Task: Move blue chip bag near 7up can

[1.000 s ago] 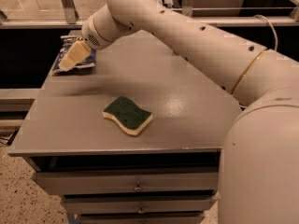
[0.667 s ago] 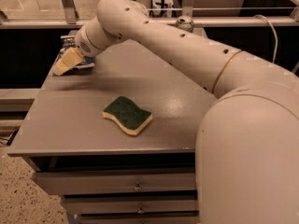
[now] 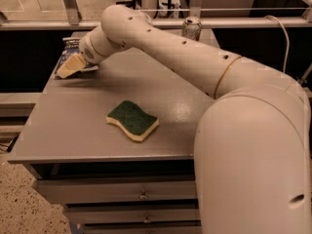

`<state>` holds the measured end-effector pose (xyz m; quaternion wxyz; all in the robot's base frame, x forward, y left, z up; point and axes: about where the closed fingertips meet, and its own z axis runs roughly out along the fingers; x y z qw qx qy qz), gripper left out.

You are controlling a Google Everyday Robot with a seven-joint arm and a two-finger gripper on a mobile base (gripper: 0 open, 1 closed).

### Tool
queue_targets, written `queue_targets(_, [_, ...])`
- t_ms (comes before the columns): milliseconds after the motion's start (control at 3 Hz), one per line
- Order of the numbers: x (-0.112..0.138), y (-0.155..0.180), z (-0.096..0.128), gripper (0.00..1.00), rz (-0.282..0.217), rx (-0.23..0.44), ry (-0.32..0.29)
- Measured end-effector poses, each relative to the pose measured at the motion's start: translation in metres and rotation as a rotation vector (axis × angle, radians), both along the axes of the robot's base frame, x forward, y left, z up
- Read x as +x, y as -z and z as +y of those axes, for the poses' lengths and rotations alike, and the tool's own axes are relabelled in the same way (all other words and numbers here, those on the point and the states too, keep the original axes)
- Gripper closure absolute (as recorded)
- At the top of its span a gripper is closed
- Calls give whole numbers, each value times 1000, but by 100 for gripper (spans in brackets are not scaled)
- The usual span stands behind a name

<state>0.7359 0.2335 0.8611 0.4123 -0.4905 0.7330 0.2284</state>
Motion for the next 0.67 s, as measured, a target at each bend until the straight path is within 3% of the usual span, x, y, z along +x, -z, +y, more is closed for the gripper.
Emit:
queue_targets(333, [2, 13, -4, 49, 14, 3, 16])
queue_targets(667, [2, 17, -11, 72, 18, -1, 26])
